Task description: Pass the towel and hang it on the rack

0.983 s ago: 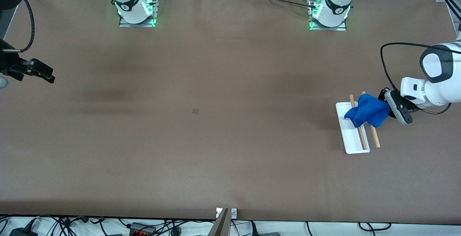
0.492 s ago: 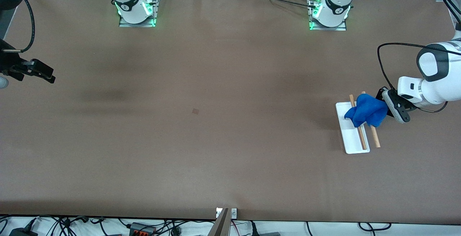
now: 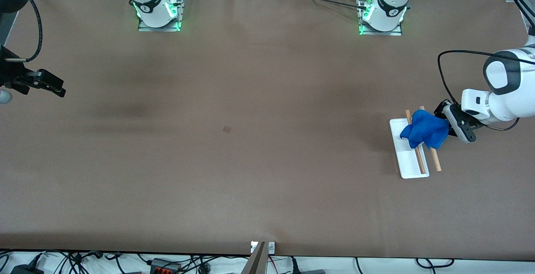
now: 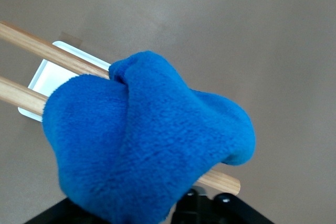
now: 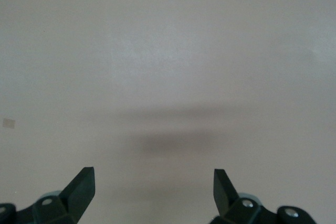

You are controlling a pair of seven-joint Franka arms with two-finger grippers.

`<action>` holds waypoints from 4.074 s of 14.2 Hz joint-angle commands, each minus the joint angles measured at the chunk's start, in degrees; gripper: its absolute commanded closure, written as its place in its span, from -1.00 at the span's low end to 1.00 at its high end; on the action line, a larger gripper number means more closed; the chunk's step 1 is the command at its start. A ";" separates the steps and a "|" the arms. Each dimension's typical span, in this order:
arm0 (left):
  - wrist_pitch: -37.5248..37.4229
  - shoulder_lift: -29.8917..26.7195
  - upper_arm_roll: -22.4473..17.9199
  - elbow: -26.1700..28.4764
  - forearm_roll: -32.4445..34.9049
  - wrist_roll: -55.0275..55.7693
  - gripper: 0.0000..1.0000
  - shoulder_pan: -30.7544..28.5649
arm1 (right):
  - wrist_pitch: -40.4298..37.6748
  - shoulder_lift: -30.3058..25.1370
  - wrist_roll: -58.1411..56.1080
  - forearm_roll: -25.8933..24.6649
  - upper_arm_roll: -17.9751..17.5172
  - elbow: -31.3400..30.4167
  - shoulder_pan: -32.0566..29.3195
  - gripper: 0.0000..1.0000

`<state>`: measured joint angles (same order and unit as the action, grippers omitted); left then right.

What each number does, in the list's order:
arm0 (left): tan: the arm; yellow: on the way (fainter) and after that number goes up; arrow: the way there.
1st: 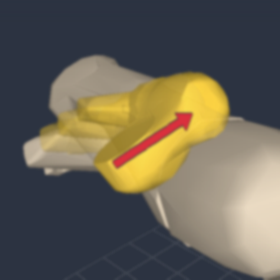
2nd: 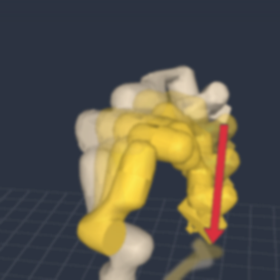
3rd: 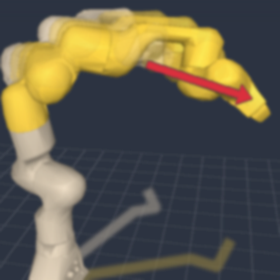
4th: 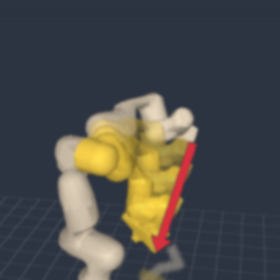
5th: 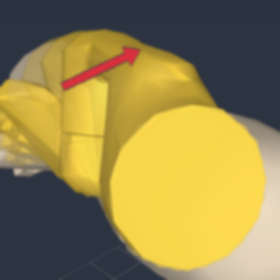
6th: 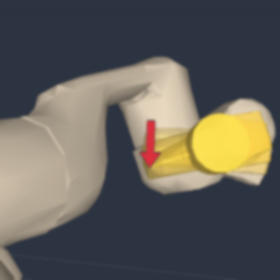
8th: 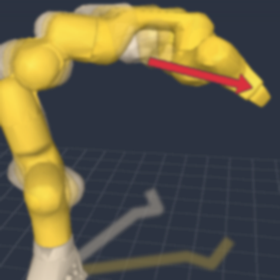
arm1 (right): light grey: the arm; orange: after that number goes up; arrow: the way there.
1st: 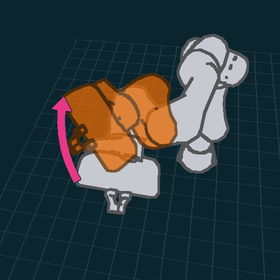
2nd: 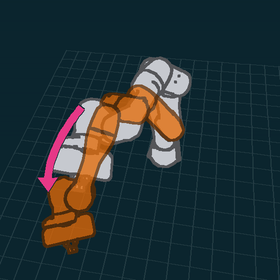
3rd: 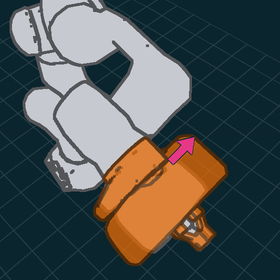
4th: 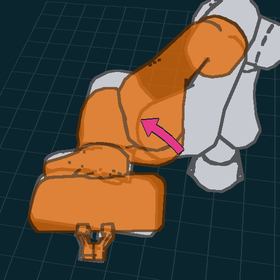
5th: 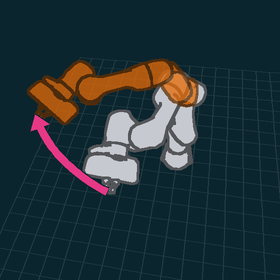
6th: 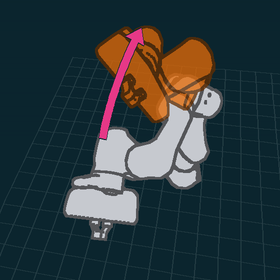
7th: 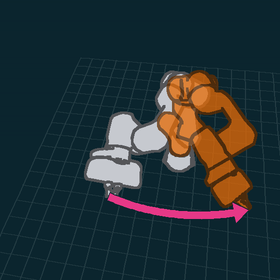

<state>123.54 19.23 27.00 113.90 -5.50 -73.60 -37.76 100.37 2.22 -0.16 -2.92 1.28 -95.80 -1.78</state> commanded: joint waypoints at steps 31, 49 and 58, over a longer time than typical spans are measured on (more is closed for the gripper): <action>-44.71 -10.09 7.87 -24.96 6.89 45.11 -1.00 -1.44 | -3.51 -3.01 -0.98 0.72 -1.19 -0.18 -0.15 -1.00; -38.20 -22.57 -8.95 -16.52 8.66 71.93 -1.00 19.45 | -3.42 -2.66 -0.98 0.63 -2.34 -0.09 -0.85 -1.00; -36.01 -29.08 -12.67 -9.23 4.62 72.19 -1.00 23.08 | -2.90 -2.75 -0.98 0.72 -2.16 -0.26 -0.76 -1.00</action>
<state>85.82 -7.36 15.52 101.80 0.17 -1.76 -15.63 97.51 0.22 -0.34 -2.91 -0.40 -95.57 -1.81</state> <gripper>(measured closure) 0.000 0.000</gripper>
